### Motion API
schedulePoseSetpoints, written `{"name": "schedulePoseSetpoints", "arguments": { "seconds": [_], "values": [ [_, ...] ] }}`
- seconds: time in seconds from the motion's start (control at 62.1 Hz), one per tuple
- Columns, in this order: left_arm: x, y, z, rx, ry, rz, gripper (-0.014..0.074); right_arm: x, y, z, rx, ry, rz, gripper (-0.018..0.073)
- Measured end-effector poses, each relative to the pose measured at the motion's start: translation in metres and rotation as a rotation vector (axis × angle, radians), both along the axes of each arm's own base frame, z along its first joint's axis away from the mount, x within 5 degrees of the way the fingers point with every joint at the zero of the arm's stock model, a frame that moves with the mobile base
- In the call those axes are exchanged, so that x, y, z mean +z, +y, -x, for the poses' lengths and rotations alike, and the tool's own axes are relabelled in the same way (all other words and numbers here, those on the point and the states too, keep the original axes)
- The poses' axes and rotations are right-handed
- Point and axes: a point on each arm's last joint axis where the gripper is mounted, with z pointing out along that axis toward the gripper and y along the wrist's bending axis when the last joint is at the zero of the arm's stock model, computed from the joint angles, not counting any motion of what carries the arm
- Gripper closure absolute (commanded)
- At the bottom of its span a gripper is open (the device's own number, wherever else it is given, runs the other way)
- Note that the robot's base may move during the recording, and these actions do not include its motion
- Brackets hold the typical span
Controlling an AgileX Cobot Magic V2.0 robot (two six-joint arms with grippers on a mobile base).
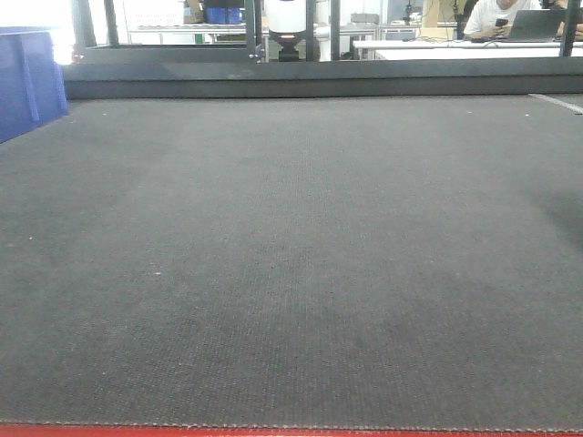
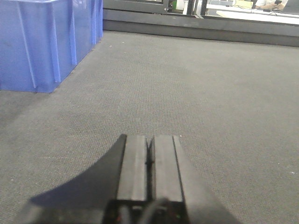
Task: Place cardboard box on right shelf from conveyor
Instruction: 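Lift the box off the conveyor with the right gripper, then drive away from the conveyor holding the box in the right gripper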
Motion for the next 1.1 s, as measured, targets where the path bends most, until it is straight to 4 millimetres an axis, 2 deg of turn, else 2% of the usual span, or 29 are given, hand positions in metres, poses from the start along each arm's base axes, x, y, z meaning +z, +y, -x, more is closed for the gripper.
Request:
{"name": "schedulePoseSetpoints", "arguments": {
  "seconds": [0.161,0.258,1.095],
  "values": [
    [0.0,0.0,0.0,0.0,0.0,0.0,0.0715,0.004,-0.006,0.024,0.0,-0.098,-0.024,0.0335],
    [0.0,0.0,0.0,0.0,0.0,0.0,0.0715,0.005,-0.007,0.03,-0.001,-0.12,-0.029,0.0335],
    [0.0,0.0,0.0,0.0,0.0,0.0,0.0715,0.005,-0.008,0.031,0.0,-0.121,-0.025,0.0335]
  ]
}}
